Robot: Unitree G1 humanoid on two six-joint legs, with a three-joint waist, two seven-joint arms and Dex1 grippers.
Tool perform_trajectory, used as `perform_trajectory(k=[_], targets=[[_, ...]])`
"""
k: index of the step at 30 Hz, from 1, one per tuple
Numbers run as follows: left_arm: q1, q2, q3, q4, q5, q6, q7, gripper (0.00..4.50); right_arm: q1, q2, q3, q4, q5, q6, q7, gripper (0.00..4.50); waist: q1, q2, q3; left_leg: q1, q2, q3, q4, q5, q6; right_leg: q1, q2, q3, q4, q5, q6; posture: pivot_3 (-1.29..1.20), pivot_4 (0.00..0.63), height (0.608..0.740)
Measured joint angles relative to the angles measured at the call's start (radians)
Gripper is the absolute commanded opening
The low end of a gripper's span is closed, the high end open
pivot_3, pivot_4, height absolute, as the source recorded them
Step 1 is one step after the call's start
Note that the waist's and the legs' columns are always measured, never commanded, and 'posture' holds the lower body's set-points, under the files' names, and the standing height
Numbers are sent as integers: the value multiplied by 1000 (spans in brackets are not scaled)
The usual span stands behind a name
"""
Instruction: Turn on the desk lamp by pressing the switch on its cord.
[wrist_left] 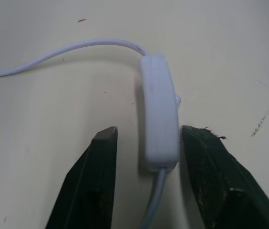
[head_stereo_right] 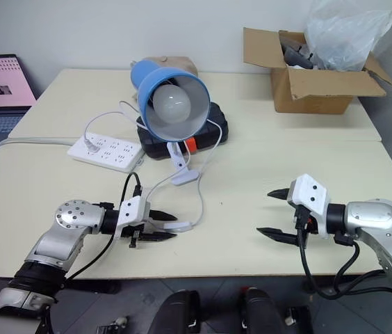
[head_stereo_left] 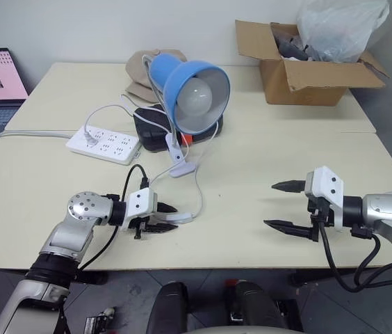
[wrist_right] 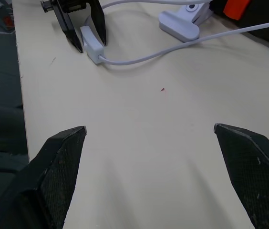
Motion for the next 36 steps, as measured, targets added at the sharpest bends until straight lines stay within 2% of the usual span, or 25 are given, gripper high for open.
perform_trajectory(k=[4,5,15,21,25,30,36], targets=[[-3,0,-5,8,6,-21,-9,470,-8,0,-1,0,3,1,0,4500,0,0,0,1,0,-1,1,0,0,1,0,0,0,1,1,0,150,740],[-4,-1,-5,9,7,-22,-9,446,-9,0,-2,0,6,1,1,4500,0,0,0,1,0,-1,1,0,0,1,0,0,0,1,1,0,150,740],[-32,-4,-6,-12,13,9,-13,426,-32,1,-9,0,30,14,-3,4500,0,0,0,0,0,-1,1,0,1,1,0,0,0,1,1,0,150,740],[-126,-71,-36,-67,11,106,-12,426,-153,8,-3,-28,108,161,-69,4500,0,0,0,0,-1,0,1,0,1,1,0,1,0,1,2,0,150,740],[-175,-122,-67,-67,12,161,-6,426,-231,50,54,-27,114,200,-109,4500,-3,0,0,0,0,-1,1,0,1,1,2,1,0,1,2,0,150,740],[-291,-194,-88,-75,40,253,77,426,-301,119,170,-17,74,188,-129,4500,-2,0,0,-2,0,-2,2,0,1,0,4,2,0,1,2,0,150,740],[-316,-235,-124,-97,60,308,120,426,-380,170,277,16,14,170,-130,4500,-4,0,0,-2,1,-1,1,0,1,0,4,2,0,1,2,0,150,740]])
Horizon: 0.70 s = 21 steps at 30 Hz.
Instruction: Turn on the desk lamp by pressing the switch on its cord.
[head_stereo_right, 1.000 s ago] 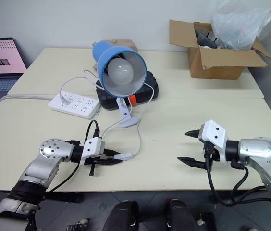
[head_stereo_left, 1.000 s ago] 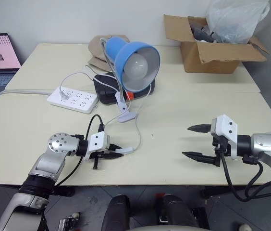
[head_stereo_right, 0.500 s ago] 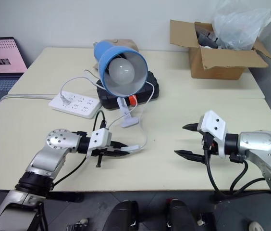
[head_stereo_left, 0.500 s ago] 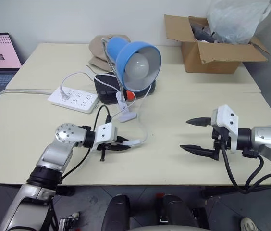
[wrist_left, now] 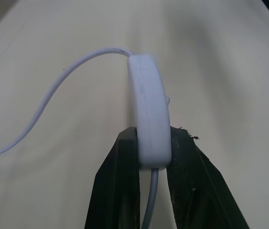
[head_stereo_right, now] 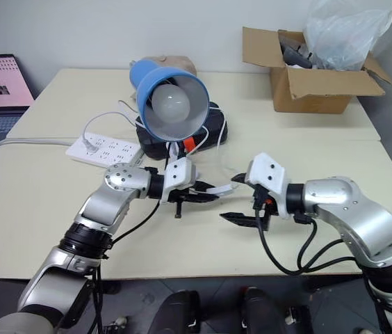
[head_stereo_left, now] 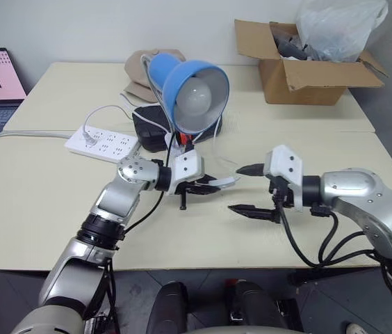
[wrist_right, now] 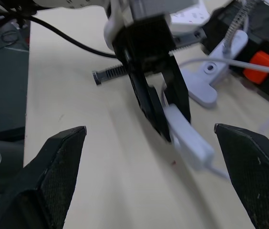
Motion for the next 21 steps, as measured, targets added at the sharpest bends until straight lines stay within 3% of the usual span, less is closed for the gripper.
perform_trajectory(k=[19,21], targets=[[20,30,-2,-109,-2,65,4,426,-61,47,143,191,-202,-143,64,4500,2,0,0,0,0,0,0,0,0,0,0,0,1,0,0,0,150,740],[22,32,-2,-112,-2,66,4,426,-61,47,143,193,-213,-150,70,4144,2,0,0,0,0,0,0,0,0,0,0,0,1,0,0,0,150,740]])
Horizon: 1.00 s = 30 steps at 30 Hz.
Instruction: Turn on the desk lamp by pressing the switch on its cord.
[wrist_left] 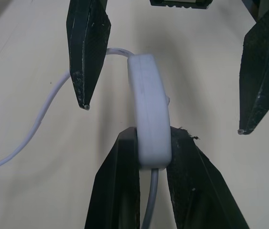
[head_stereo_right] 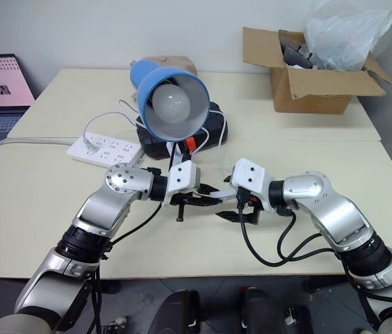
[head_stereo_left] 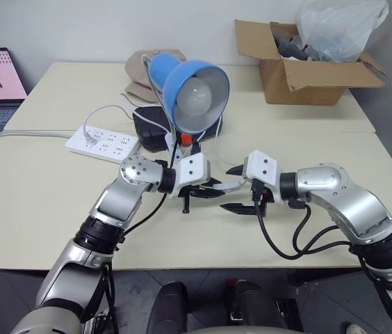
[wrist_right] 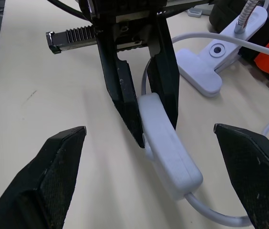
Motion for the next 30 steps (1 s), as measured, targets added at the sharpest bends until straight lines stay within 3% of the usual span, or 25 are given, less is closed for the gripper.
perform_trajectory(k=[3,15,30], targets=[[3,8,0,-2,0,-2,0,426,0,0,0,8,-9,-10,12,3641,0,0,0,0,0,0,0,0,0,0,0,0,0,0,0,0,150,740],[5,15,-5,-2,1,-10,-6,426,1,-9,2,29,-62,-66,46,940,0,0,0,0,0,0,0,0,0,0,0,0,0,0,0,0,150,740],[7,23,-14,-2,12,-40,-25,426,1,-14,11,54,-108,-145,116,682,0,0,0,0,0,0,0,0,0,0,0,0,0,0,0,0,150,740]])
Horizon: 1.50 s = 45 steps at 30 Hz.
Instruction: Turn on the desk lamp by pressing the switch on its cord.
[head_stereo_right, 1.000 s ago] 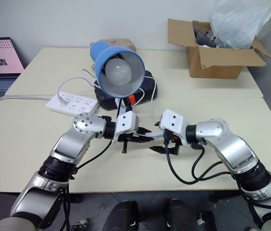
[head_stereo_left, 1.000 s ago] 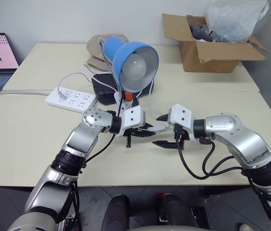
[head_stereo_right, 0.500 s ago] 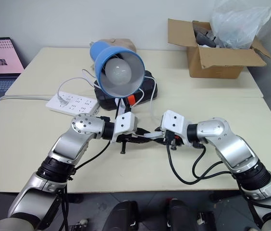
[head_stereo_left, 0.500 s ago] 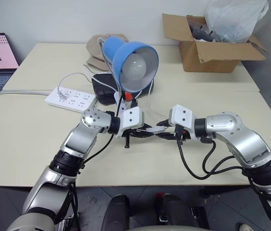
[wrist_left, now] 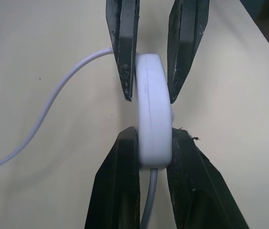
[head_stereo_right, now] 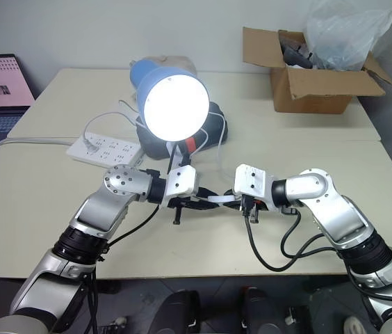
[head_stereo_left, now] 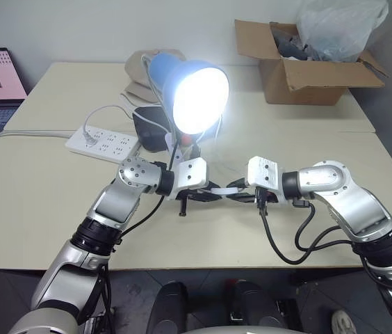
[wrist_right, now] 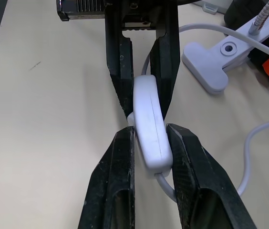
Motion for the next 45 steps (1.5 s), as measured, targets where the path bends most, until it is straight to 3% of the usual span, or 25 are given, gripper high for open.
perform_trajectory(k=[2,10,17,25,27,40,45], targets=[[0,2,0,0,2,-8,0,426,4,8,-8,4,1,0,4,1371,0,0,0,0,0,0,0,0,0,0,0,0,0,0,0,0,150,740],[0,-1,1,14,5,-29,21,425,9,29,-62,-1,43,7,10,2994,0,0,0,0,0,0,0,0,0,0,0,0,0,0,0,0,150,740],[1,-10,-11,86,32,-46,36,425,77,-84,-167,-106,84,66,12,4491,2,0,0,0,0,0,0,0,0,0,-1,0,0,0,0,0,150,740],[-29,-72,-40,249,100,-111,88,425,285,-119,-319,-286,125,196,-102,4500,1,0,0,0,0,0,0,0,0,1,-1,0,0,0,0,0,150,740],[-44,-84,-45,289,116,-137,89,1129,325,-118,-325,-320,127,217,-134,4500,0,0,0,1,0,-1,0,0,0,1,-1,0,0,0,0,0,150,740],[-53,-53,-32,309,99,-182,14,3826,422,-123,-330,-369,125,215,-205,4500,-1,0,0,0,0,0,0,0,0,1,-1,0,0,0,0,0,150,740],[60,152,63,98,10,-188,-87,3826,425,-152,-330,-323,103,136,-182,4500,-15,0,0,1,1,0,-1,0,0,1,0,0,0,0,0,0,150,740]])
